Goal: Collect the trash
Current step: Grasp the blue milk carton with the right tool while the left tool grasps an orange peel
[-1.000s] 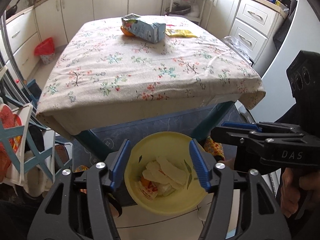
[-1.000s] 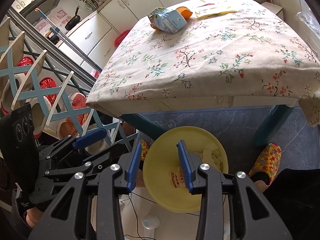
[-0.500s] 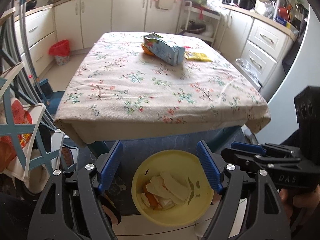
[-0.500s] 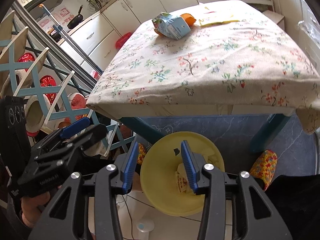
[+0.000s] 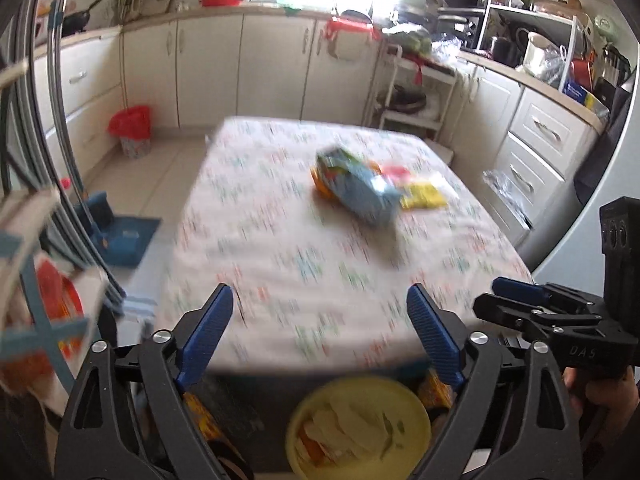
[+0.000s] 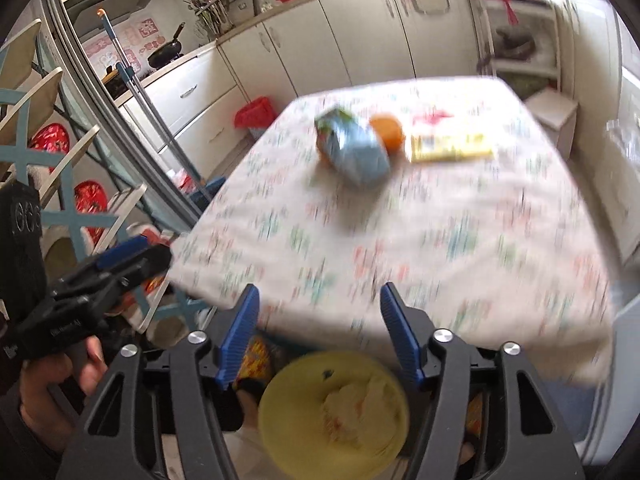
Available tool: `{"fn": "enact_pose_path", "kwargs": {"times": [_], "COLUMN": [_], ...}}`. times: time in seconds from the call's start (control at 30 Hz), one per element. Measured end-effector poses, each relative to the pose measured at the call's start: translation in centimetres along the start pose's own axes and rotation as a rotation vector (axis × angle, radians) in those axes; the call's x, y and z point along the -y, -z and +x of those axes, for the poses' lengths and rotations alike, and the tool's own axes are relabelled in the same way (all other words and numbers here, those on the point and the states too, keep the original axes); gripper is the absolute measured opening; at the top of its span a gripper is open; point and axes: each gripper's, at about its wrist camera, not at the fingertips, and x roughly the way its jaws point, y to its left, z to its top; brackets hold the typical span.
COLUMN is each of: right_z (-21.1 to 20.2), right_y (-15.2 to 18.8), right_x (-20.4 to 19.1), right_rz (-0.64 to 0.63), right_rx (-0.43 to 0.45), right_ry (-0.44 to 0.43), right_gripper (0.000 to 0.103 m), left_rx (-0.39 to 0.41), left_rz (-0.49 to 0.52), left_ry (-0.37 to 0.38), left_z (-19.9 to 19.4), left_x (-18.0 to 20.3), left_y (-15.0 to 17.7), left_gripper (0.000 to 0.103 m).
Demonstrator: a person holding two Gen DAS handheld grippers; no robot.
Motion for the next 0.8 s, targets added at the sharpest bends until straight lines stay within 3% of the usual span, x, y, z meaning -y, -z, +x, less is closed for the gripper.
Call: {"fn": "enact_pose_path", "kwargs": {"times": [0.2, 0.4, 0.6, 0.63, 0.67, 0.7, 0.8], "right_z": [3.5, 9.3, 14.0, 14.5, 14.9, 15.2, 14.9], "right_y": [-5.5, -9.4, -11.7, -11.7, -11.8, -11.8, -11.8], "right_x": [-0.5, -0.1, 0.5, 0.6, 0.7, 0.8, 1.0], "right_rz": [-0.082, -0.105, -0.103, -0.103, -0.103, -0.102, -0.091], "right_rx": [0.007, -0.045, -0.121, -0.128, -0.137, -0.143, -0.149], "right_ry": [0.04, 0.081, 0.119, 0.121, 0.124, 0.125, 0.085], "right_gripper": [0.068, 0.068, 0.068, 0.066, 0.055, 0.052, 0.051], "left_rx": [0.028, -0.017, -0.016, -0.022, -0.027, -0.033, -0.047], "left_rz": [0.009, -0.127, -0.104, -0.105, -0.105, -0.105, -0.102], "left_ry": [-0.037, 0.021, 0.031, 0.033, 0.032, 0.029, 0.023], "left_z": [2.6, 4.8, 5.2, 5.5, 5.7, 6.1, 7.3], "left_x": [-2.2, -4.3, -4.2, -4.2, -4.2, -4.2, -4.1], "left_y": [-4.9, -5.5, -5.6, -5.6, -5.6, -5.7, -6.0], "left_gripper": [0.088, 0.088, 0.089, 0.089, 0.089, 0.089, 0.089]}}
